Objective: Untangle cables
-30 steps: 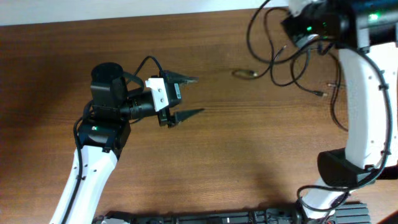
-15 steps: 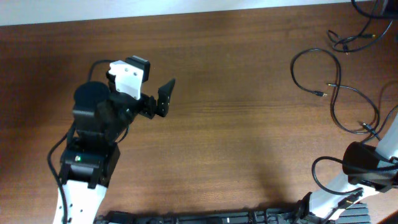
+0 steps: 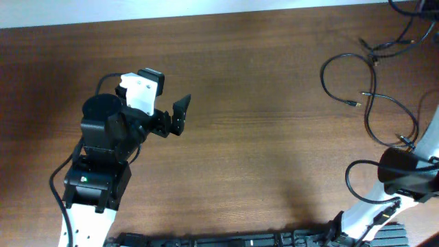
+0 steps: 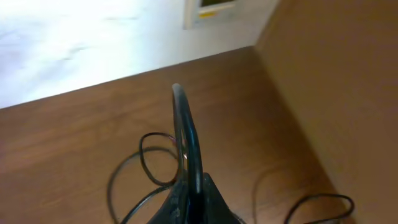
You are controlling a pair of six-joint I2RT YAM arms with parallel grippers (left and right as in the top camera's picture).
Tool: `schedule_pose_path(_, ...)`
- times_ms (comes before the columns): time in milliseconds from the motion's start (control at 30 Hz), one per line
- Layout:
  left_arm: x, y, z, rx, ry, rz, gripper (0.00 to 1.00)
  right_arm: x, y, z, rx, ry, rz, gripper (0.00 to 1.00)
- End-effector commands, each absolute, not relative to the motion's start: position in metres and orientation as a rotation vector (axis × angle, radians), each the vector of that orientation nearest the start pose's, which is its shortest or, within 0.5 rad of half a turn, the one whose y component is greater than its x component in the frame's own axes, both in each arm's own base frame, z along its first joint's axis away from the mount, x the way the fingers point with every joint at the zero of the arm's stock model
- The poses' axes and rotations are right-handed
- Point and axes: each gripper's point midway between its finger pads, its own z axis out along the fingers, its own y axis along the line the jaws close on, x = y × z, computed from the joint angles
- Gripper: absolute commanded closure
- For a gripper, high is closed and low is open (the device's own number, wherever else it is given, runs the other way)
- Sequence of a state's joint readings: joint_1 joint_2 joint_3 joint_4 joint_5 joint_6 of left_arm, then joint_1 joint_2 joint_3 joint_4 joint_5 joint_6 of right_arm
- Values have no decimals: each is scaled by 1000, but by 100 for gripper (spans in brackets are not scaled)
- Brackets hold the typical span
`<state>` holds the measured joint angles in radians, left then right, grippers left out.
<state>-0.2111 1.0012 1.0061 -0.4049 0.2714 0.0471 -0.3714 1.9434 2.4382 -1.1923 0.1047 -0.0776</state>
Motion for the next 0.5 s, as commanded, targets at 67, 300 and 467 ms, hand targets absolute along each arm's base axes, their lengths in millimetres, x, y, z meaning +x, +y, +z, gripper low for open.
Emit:
schedule_pose_path(67, 326, -116, 306, 416, 1927, -372, 1, 440, -276, 350, 710, 2187, -433, 96)
schedule_pose_path(300, 326, -116, 306, 416, 1927, -372, 1, 416, -323, 262, 908, 2384, -387, 21)
schedule_pose_path(467, 326, -116, 306, 416, 1927, -372, 1, 405, -313, 253, 922, 2453, -359, 1)
